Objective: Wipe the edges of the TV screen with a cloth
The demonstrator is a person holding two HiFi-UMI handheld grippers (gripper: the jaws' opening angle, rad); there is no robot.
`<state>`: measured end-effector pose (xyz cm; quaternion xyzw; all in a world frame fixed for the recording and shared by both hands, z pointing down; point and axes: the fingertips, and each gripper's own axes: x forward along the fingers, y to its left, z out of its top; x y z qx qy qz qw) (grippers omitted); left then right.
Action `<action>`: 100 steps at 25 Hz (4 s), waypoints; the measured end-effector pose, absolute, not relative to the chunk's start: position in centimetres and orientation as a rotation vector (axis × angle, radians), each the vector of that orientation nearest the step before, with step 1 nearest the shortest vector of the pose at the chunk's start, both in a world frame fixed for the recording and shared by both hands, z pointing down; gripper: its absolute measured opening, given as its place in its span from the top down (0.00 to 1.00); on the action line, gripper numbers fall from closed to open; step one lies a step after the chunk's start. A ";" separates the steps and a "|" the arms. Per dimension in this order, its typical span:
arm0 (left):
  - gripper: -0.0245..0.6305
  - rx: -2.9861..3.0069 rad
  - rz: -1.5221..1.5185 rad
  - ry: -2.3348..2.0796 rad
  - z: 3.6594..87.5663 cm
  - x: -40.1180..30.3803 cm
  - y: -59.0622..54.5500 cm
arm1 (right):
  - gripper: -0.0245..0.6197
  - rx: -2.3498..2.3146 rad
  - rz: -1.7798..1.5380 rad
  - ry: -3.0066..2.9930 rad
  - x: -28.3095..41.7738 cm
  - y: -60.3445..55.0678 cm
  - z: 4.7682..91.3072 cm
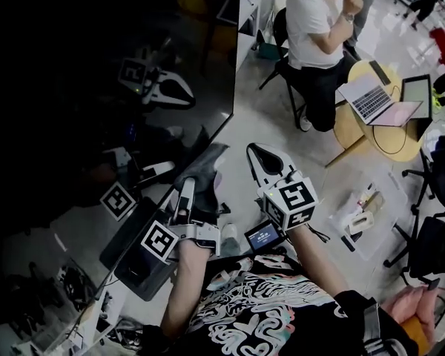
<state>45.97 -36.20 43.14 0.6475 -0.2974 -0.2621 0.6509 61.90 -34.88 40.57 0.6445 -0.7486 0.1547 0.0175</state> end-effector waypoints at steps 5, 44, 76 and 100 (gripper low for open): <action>0.74 1.463 -0.607 -0.664 43.2 48.4 -37.2 | 0.92 1.935 0.489 -2.360 63.4 -36.5 41.1; 0.74 1.449 -0.735 -0.682 42.5 62.4 -42.7 | 0.92 1.734 0.462 -2.528 76.8 -42.9 40.5; 0.77 2.646 0.304 -1.397 40.3 62.5 -35.3 | 0.92 1.552 0.286 -2.617 74.5 -36.9 40.0; 0.77 2.504 0.140 -1.721 36.9 48.3 -18.7 | 0.92 1.399 0.150 -2.635 61.4 -20.7 36.9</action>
